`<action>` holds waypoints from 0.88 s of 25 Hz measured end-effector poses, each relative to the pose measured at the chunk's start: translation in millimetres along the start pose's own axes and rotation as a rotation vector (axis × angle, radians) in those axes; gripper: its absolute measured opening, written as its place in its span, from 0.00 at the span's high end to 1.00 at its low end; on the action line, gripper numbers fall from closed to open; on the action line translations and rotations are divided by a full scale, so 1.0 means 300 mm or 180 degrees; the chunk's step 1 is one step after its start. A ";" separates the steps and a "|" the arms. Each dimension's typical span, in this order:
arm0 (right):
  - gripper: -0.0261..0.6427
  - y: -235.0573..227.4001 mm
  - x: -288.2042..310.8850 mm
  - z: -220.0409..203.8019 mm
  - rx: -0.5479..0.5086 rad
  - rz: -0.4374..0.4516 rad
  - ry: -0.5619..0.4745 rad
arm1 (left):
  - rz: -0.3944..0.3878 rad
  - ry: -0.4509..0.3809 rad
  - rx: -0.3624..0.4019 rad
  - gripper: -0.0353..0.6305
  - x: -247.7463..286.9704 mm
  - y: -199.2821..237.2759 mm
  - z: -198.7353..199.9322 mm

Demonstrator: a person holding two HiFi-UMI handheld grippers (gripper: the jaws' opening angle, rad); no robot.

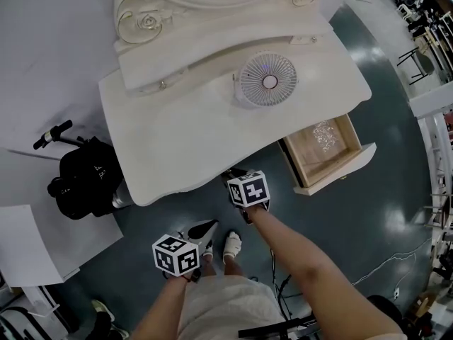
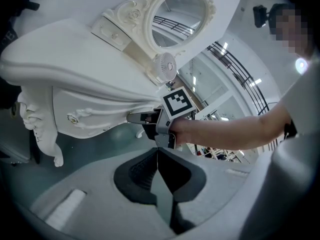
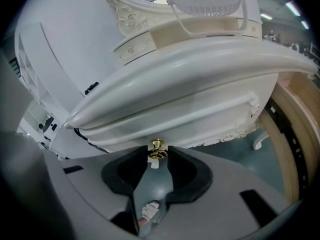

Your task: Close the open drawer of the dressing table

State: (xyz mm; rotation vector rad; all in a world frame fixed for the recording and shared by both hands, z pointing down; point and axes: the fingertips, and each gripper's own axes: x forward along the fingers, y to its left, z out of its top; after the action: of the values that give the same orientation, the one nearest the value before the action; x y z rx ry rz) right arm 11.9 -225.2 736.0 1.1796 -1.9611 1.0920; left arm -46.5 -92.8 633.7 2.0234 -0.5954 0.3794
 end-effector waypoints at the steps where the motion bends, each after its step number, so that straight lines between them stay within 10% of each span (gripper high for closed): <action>1: 0.76 0.000 0.003 0.005 0.0010 0.0001 -0.0008 | 0.0002 0.0000 -0.0006 0.93 0.000 0.002 0.000; 22: 0.64 0.027 -0.003 0.017 0.0062 0.0053 0.0051 | -0.0010 -0.0008 0.0026 0.93 -0.012 0.011 0.015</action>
State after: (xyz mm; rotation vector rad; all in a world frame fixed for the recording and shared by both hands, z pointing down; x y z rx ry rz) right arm 4.6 -227.1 730.0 1.1630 -1.9556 1.1281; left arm -51.4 -97.3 632.1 2.0327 -0.5931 0.3781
